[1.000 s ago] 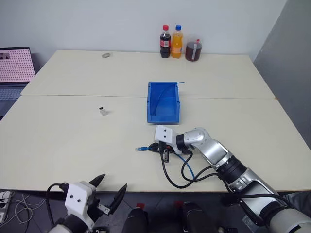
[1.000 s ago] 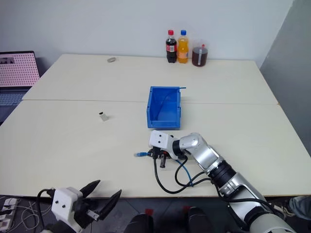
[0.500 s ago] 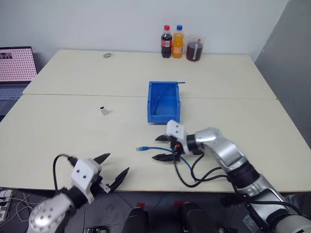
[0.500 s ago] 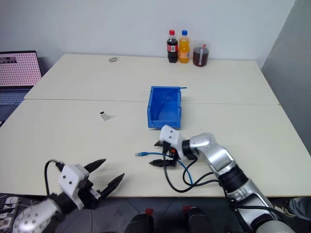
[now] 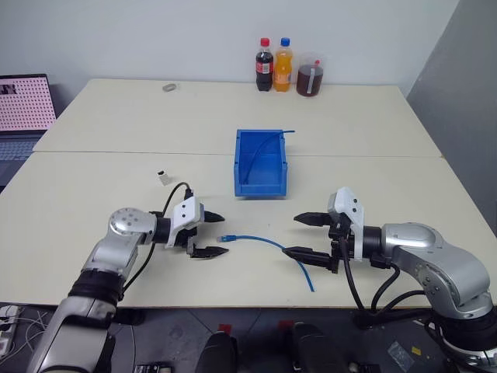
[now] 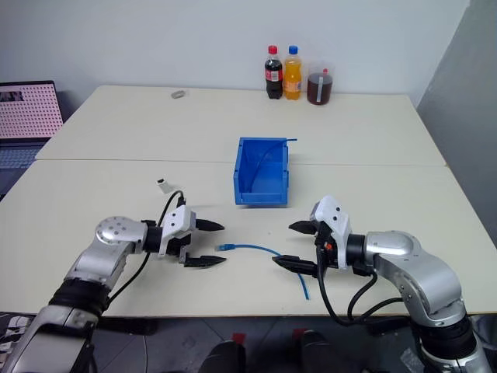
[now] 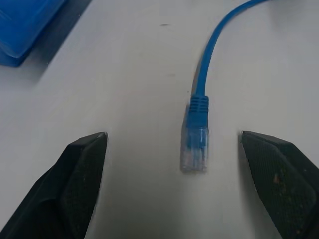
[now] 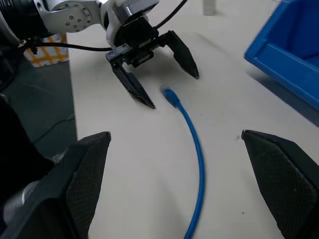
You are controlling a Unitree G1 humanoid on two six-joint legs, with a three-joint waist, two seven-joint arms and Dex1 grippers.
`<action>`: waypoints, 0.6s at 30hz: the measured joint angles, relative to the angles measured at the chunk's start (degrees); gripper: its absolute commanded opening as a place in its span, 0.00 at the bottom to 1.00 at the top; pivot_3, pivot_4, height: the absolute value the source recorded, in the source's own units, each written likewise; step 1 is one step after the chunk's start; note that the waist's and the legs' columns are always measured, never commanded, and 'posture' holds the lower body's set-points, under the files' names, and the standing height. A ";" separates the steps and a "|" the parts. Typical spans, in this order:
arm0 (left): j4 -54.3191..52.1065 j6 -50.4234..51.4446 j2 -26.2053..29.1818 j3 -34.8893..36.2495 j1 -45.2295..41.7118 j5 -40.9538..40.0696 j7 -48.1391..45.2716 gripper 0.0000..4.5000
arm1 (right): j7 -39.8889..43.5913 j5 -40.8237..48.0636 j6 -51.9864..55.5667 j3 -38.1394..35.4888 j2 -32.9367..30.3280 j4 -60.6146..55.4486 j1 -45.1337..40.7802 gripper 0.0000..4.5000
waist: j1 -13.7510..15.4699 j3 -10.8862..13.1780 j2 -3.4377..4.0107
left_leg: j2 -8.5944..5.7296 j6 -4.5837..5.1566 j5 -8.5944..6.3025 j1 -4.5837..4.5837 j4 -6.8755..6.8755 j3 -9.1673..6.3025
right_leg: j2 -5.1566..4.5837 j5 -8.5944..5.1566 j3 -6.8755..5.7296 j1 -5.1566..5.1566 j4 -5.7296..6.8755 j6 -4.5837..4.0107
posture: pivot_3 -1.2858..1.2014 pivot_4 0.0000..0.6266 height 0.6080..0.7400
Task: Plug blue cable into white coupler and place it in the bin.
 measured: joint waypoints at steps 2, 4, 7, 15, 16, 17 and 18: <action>4.42 -3.41 -0.07 -1.97 -3.60 1.12 -4.16 0.82 | -2.94 0.04 0.22 -0.27 0.30 -0.43 0.57 1.00 | -0.01 0.00 0.00 | -0.01 0.00 0.00 -0.01 0.01 0.01 | -0.01 0.00 0.02 0.02 0.00 0.00 | 0.52 0.24 1.00; 6.25 -5.05 -0.07 -2.82 -5.05 1.55 -6.53 0.71 | -4.58 0.07 0.26 -0.65 0.35 -0.56 0.95 1.00 | -0.10 -0.01 -0.01 | -0.02 0.00 0.00 0.00 0.01 0.03 | -0.01 0.00 0.05 0.02 -0.01 0.01 | 0.52 0.24 1.00; 7.92 -6.12 -0.05 -3.11 -5.84 1.61 -8.86 0.55 | -6.57 0.11 0.31 -1.42 0.35 -0.98 1.66 1.00 | -0.28 -0.01 -0.01 | 0.00 0.00 0.00 0.01 0.00 0.02 | -0.01 0.00 0.05 0.02 -0.01 0.01 | 0.52 0.24 1.00; 8.43 -6.24 1.28 -3.05 -5.60 1.61 -11.59 0.17 | -9.03 1.38 0.23 -1.66 0.09 -1.56 2.83 1.00 | -0.68 -0.02 0.00 | 0.02 0.01 0.00 0.08 0.00 0.02 | 0.01 -0.01 0.06 0.05 0.04 0.01 | 0.52 0.24 1.00; 8.54 -6.29 1.28 -3.03 -5.60 1.61 -11.59 0.13 | -9.06 1.44 0.12 -1.65 0.07 -1.50 2.79 1.00 | -0.68 -0.02 -0.01 | 0.02 0.01 0.00 0.08 0.00 0.02 | 0.01 -0.01 0.07 0.05 0.04 0.01 | 0.52 0.24 1.00; 8.63 -6.43 1.27 -3.02 -5.59 1.61 -11.54 0.07 | -9.05 1.51 -0.27 -1.58 0.01 -1.27 2.67 1.00 | -0.68 -0.02 0.00 | 0.02 0.01 0.00 0.09 0.00 0.02 | 0.01 -0.01 0.08 0.06 0.03 0.01 | 0.52 0.24 1.00; 8.60 -6.53 1.27 -3.02 -5.56 1.61 -11.49 0.05 | -9.05 1.54 -0.40 -1.56 -0.02 -1.07 2.57 1.00 | -0.68 -0.02 0.00 | 0.02 0.01 0.00 0.09 0.00 0.02 | 0.01 -0.01 0.08 0.07 0.03 0.01 | 0.52 0.24 1.00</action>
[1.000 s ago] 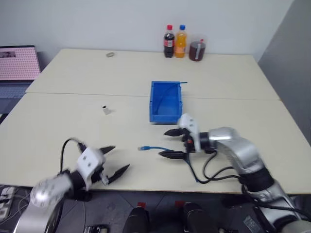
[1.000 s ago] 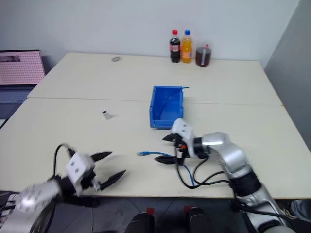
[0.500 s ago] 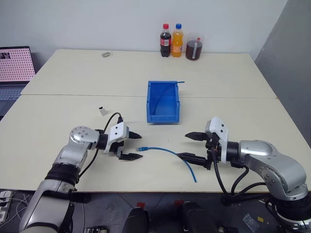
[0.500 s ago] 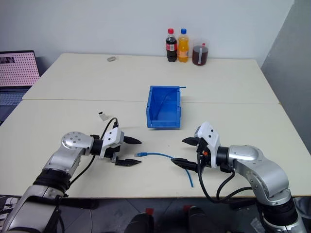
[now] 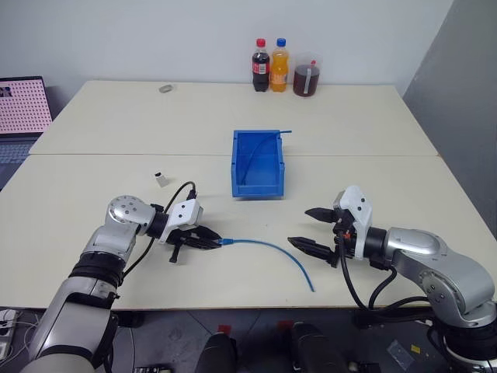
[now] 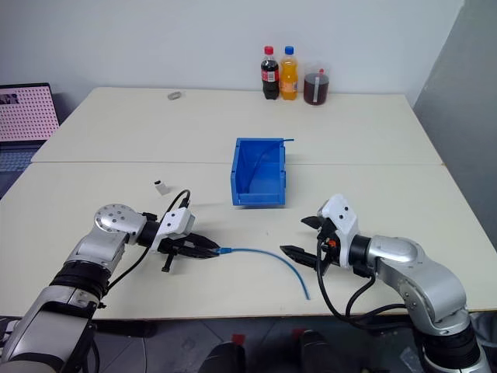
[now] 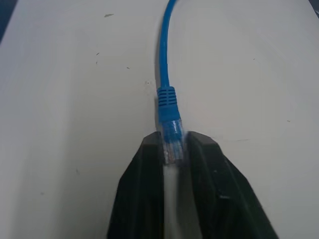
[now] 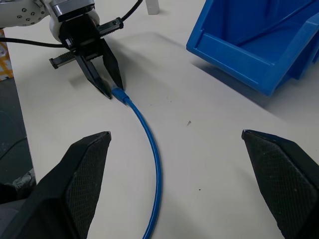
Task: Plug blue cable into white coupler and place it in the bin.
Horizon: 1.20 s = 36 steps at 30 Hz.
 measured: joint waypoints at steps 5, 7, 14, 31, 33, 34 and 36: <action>-5.99 10.69 -1.15 1.83 2.39 -1.40 3.61 0.05 | -1.45 0.06 -0.70 0.06 1.25 1.83 -1.58 1.00 | 0.10 -0.03 0.05 | -0.01 0.00 0.00 -0.01 0.02 -0.01 | -0.02 0.00 0.00 0.02 0.01 0.01 | 0.52 0.24 1.00; -10.65 19.00 -2.61 2.46 4.10 -3.52 6.33 0.05 | -3.12 1.57 -0.08 -0.74 4.35 1.94 -2.95 1.00 | 0.13 -0.03 0.05 | -0.01 0.00 0.00 -0.04 0.05 -0.05 | -0.02 0.01 -0.04 0.02 0.03 0.02 | 0.52 0.24 1.00; -37.28 62.32 -5.38 13.16 10.21 -25.71 19.87 0.05 | -8.10 22.56 13.45 -8.05 11.30 0.04 -2.74 1.00 | 0.34 -0.01 0.02 | 0.01 0.00 0.01 -0.30 0.08 -0.30 | -0.11 0.03 -0.25 -0.06 0.00 -0.02 | 0.52 0.24 1.00; -50.27 88.33 -14.67 24.84 15.61 -50.96 41.56 0.05 | -20.21 41.16 17.90 -10.71 21.37 16.01 -4.64 1.00 | 0.11 -0.01 0.03 | 0.00 0.00 0.01 -0.03 0.04 -0.15 | -0.04 0.02 -0.09 0.04 0.00 0.03 | 0.52 0.24 1.00; -50.27 88.33 -14.65 24.84 15.78 -51.54 42.27 0.05 | -20.68 41.63 17.90 -10.30 21.40 16.43 -4.70 1.00 | 0.25 -0.01 0.03 | -0.03 -0.01 0.01 -0.07 0.05 -0.15 | -0.07 0.02 -0.10 0.03 -0.03 0.03 | 0.52 0.24 1.00; -50.27 88.31 -14.53 24.85 15.95 -52.00 42.63 0.05 | -20.74 42.07 17.94 -9.66 21.10 16.44 -4.70 1.00 | 0.23 -0.01 0.03 | -0.04 -0.01 0.01 -0.07 0.05 -0.12 | -0.09 0.02 -0.08 0.03 -0.03 0.03 | 0.52 0.24 1.00; -50.26 88.24 -14.26 24.84 16.02 -52.62 42.76 0.05 | -20.69 42.98 18.08 -9.02 20.68 16.37 -4.68 1.00 | 0.20 -0.01 0.03 | -0.04 0.00 0.01 -0.06 0.05 -0.13 | -0.09 0.02 -0.09 0.03 -0.03 0.03 | 0.52 0.24 1.00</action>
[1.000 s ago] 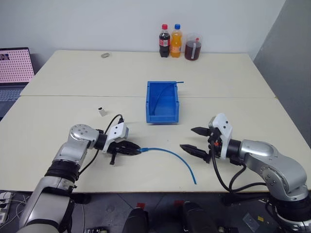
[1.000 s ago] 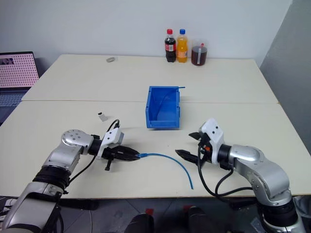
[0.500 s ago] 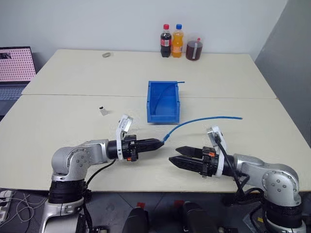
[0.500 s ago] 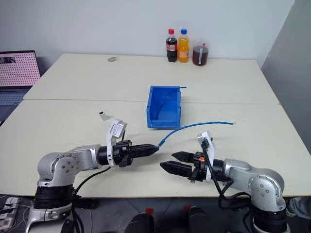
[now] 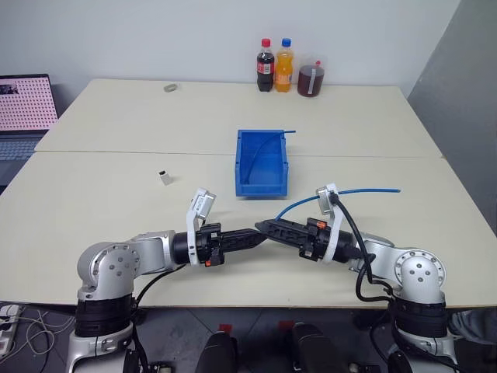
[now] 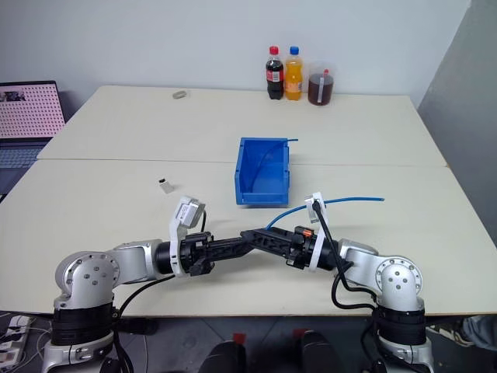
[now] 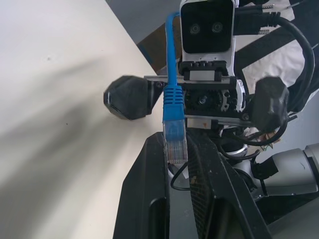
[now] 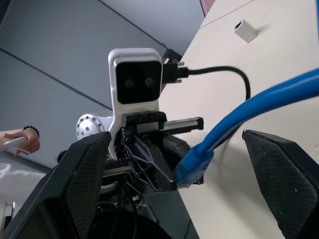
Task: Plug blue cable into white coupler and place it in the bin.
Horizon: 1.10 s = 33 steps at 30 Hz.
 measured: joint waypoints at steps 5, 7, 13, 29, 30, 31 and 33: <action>0.02 -0.70 0.71 -0.13 0.09 -0.20 0.27 0.05 | -0.25 0.44 -0.44 1.59 -0.67 -0.09 0.23 0.84 | -0.08 0.00 0.00 | 0.01 0.00 0.00 0.02 -0.01 -0.01 | 0.02 0.00 0.00 -0.01 0.01 0.00 | 0.52 0.24 1.00; 0.02 -1.10 0.84 -0.29 0.19 -0.25 0.27 0.05 | -0.52 0.43 -0.73 1.74 -0.66 0.13 0.22 0.71 | -0.08 0.00 0.00 | 0.01 0.00 0.00 0.01 -0.01 -0.01 | 0.02 0.00 0.00 -0.01 0.00 0.00 | 0.52 0.24 1.00; 0.02 -1.35 1.41 -1.11 0.26 -0.54 0.25 0.05 | -0.74 0.52 -1.83 1.71 -1.00 0.85 0.21 0.39 | -0.08 0.00 0.00 | 0.01 0.00 0.00 0.01 -0.01 0.00 | 0.02 0.00 0.01 -0.01 0.00 0.00 | 0.52 0.24 1.00; 0.06 -4.90 2.97 -2.38 0.65 -0.57 -0.62 0.35 | 0.52 -0.15 -3.32 3.18 -2.88 0.84 -0.18 0.04 | -0.08 0.00 0.01 | 0.01 0.00 0.00 0.00 -0.03 0.01 | 0.02 0.00 0.03 -0.04 -0.01 0.01 | 0.52 0.24 1.00; 0.06 -5.19 3.17 -2.39 0.80 -0.58 -1.00 0.39 | 0.54 -0.48 -3.62 3.57 -2.89 0.93 -0.63 0.04 | -0.08 0.00 0.00 | 0.01 0.00 0.00 0.00 -0.03 0.02 | 0.02 0.00 0.03 -0.04 -0.01 0.01 | 0.52 0.24 1.00; 0.05 -5.37 3.37 -2.47 0.90 -0.59 -1.49 0.45 | 0.56 -0.92 -4.01 3.96 -2.88 1.37 -1.26 0.04 | -0.09 0.00 0.00 | 0.01 0.00 0.00 0.00 -0.03 0.02 | 0.02 0.00 0.03 -0.04 -0.01 0.01 | 0.52 0.24 1.00; 0.02 -5.95 4.20 -2.83 1.34 -0.60 -1.96 0.56 | 0.56 -1.56 -4.68 3.90 -2.90 2.66 -2.63 0.04 | -0.09 0.00 0.00 | 0.02 0.00 0.00 -0.01 -0.03 0.02 | 0.02 0.00 0.04 -0.05 -0.01 0.01 | 0.52 0.24 1.00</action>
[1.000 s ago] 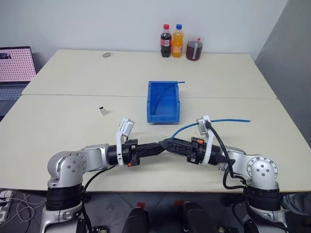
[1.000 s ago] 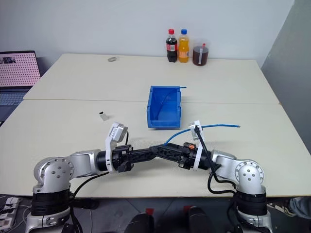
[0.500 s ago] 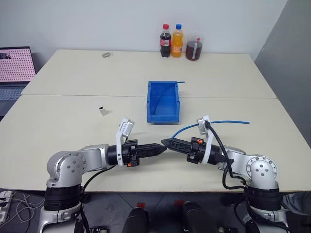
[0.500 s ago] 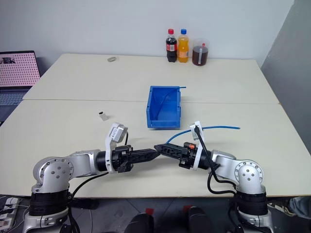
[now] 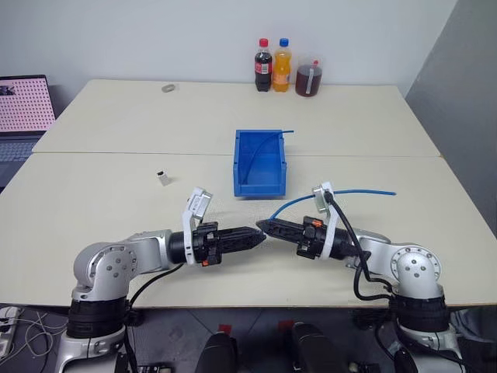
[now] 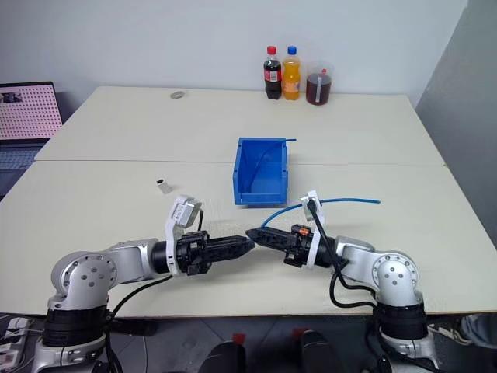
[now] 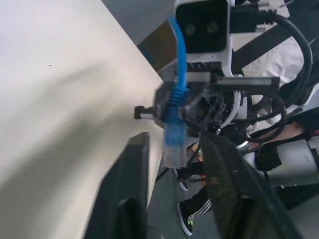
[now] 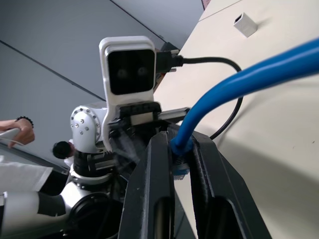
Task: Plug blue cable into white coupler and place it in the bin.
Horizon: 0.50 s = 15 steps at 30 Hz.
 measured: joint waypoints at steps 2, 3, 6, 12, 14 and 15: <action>-0.03 -0.24 1.30 -0.43 0.53 0.00 -0.99 0.65 | 0.03 -0.42 -0.70 -0.07 -0.15 0.98 -0.91 0.04 | -0.01 0.00 0.00 | 0.00 0.00 0.00 -0.02 -0.01 0.00 | 0.00 0.00 0.00 -0.02 -0.01 0.00 | 0.52 0.24 1.00; -0.06 -0.25 2.01 -0.59 0.68 0.00 -1.48 0.69 | 0.16 -0.46 -0.85 -0.06 -0.34 1.47 -1.37 0.04 | -0.02 0.00 0.00 | 0.00 0.00 0.00 -0.03 -0.01 0.00 | 0.00 0.00 0.00 -0.03 -0.01 0.00 | 0.52 0.24 1.00; -0.37 -0.82 5.69 -0.75 1.63 0.17 -3.91 0.83 | 0.91 -1.18 -1.16 -0.05 -1.58 2.42 -1.97 0.04 | -0.02 0.01 0.01 | 0.00 0.00 0.00 -0.05 -0.03 0.02 | 0.00 0.00 0.01 -0.07 -0.02 -0.01 | 0.52 0.24 1.00; 1.55 -14.23 15.65 -0.73 3.62 12.05 -7.31 1.00 | 3.66 -4.98 -2.97 -0.14 -4.69 4.81 -2.77 0.04 | 0.03 0.02 0.04 | 0.00 0.00 0.00 -0.06 -0.07 0.08 | 0.00 -0.01 0.06 -0.14 -0.03 -0.01 | 0.52 0.24 1.00; 4.68 -21.96 16.00 -0.69 4.20 18.84 -5.48 1.00 | 4.49 -6.25 -3.79 -0.11 -5.43 5.03 -2.77 0.04 | 0.10 0.04 0.07 | 0.00 0.00 0.00 -0.08 -0.07 0.10 | -0.01 -0.01 0.07 -0.17 -0.03 -0.02 | 0.52 0.24 1.00; 7.03 -26.10 15.33 -0.63 4.18 22.60 -3.04 1.00 | 5.04 -7.35 -4.45 0.01 -5.81 5.22 -2.76 0.04 | 0.19 0.04 0.07 | 0.01 0.00 0.00 -0.10 -0.06 0.11 | -0.02 -0.01 0.07 -0.17 -0.03 -0.01 | 0.52 0.24 1.00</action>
